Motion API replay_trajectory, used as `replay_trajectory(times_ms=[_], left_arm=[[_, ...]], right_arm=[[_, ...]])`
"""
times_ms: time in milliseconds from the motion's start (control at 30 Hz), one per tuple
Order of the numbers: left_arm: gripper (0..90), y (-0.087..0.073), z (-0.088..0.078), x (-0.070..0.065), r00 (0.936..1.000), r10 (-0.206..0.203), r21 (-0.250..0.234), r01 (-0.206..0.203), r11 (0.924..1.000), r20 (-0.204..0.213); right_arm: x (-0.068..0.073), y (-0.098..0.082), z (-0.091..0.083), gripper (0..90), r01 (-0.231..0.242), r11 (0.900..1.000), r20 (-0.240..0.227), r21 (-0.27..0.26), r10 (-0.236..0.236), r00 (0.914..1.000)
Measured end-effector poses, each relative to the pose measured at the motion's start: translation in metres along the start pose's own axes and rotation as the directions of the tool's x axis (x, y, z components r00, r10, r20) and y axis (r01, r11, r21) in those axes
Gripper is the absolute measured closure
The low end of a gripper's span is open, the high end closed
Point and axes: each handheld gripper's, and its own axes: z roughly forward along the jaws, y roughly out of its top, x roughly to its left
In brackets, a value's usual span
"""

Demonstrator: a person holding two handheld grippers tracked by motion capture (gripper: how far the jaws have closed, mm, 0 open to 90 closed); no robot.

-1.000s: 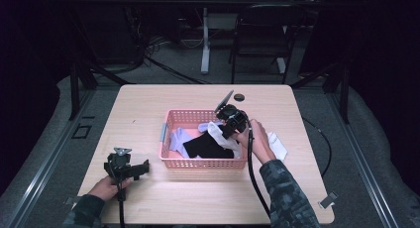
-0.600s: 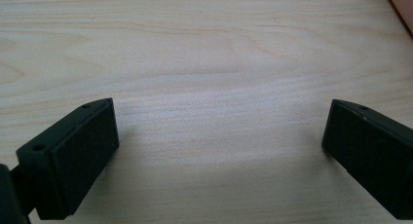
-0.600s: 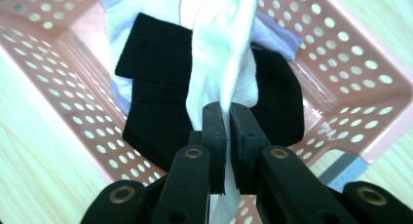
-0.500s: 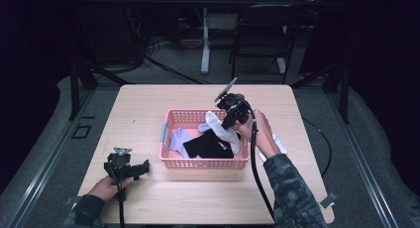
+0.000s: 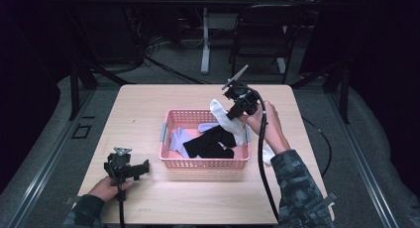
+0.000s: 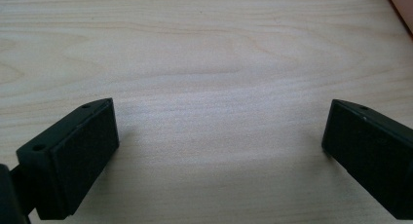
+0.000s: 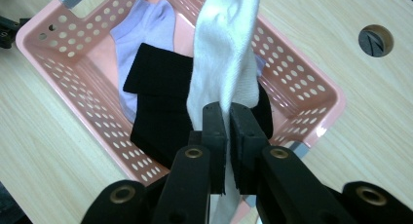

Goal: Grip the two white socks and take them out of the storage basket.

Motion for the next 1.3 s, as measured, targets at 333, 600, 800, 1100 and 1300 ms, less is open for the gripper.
replay_trajectory(times_ms=[333,600,800,1100,1300], left_arm=[[0.0,0.0,0.0,0.0,1.0,0.0,0.001,0.0,1.0,0.0],[0.0,0.0,0.0,0.0,1.0,-0.003,-0.002,0.003,1.0,0.0],[0.0,0.0,0.0,0.0,1.0,-0.004,-0.003,0.004,1.0,-0.001],[0.0,0.0,0.0,0.0,1.0,-0.002,-0.002,0.002,1.0,-0.001],[0.0,0.0,0.0,0.0,1.0,-0.002,-0.002,0.002,1.0,-0.001]], right_arm=[[-0.008,-0.015,-0.022,86.2,-0.027,0.999,0.021,-0.031,0.028,0.9994],[-0.022,-0.033,-0.039,86.3,-0.061,0.997,0.042,-0.054,0.063,0.9971],[-0.035,-0.05,-0.048,86.2,-0.101,0.993,0.047,-0.063,0.104,0.9934],[-0.053,-0.075,-0.053,86.2,-0.154,0.985,0.048,-0.077,0.158,0.9862],[-0.066,-0.093,-0.052,86.2,-0.194,0.979,0.064,-0.068,0.198,0.9781]])
